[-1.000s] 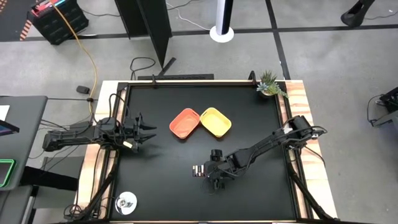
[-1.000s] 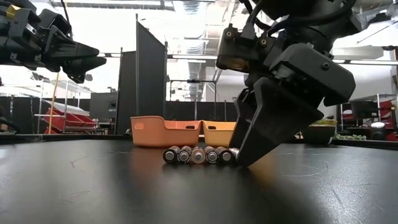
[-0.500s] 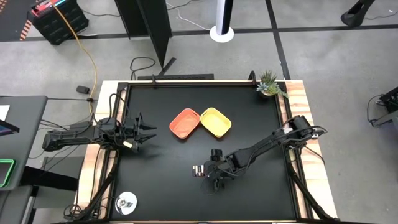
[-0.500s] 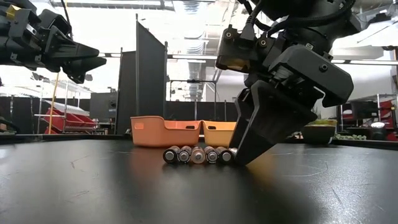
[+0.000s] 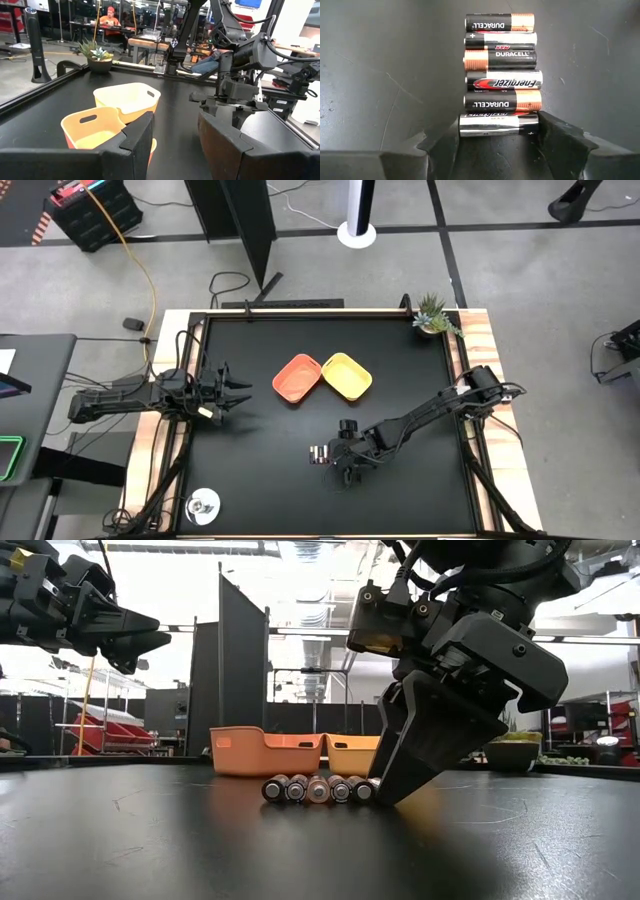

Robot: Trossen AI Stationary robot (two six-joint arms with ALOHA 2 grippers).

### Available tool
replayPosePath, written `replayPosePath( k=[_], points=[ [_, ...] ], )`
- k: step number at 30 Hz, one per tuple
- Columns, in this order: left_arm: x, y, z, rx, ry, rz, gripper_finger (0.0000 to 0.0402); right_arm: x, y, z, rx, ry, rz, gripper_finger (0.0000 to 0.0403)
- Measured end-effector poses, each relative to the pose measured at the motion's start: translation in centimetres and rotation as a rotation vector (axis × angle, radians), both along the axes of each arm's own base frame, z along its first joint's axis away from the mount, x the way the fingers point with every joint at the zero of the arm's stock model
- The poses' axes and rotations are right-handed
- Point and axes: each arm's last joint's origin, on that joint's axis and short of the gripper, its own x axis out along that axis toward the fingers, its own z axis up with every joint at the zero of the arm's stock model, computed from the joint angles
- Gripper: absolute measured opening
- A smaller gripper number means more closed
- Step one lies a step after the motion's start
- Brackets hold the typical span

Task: Sort batteries
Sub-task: Put the white battery into the yellow bin

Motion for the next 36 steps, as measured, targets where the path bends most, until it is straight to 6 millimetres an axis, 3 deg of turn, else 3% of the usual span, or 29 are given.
replayPosePath(
  k=[13, 24, 31, 36],
  points=[
    [0.0, 0.0, 0.0, 0.0, 0.0, 0.0, 0.0151, -0.2, 0.1, 0.4, -0.001, -0.003, 0.008, 0.0273],
    [0.0, 0.0, 0.0, 0.0, -0.001, 0.0, 0.0151, -1.1, -0.4, 2.4, -0.025, 0.008, 0.019, 0.0273],
    [0.0, 0.0, 0.0, -0.001, -0.002, 0.0, 0.0151, -1.9, -1.2, 5.8, -0.117, -0.071, 0.041, 0.0273],
    [0.0, 0.0, 0.0, -0.002, -0.002, 0.0, 0.0151, -3.0, -3.4, 9.4, -0.299, -0.141, -0.02, 0.0273]
  ],
)
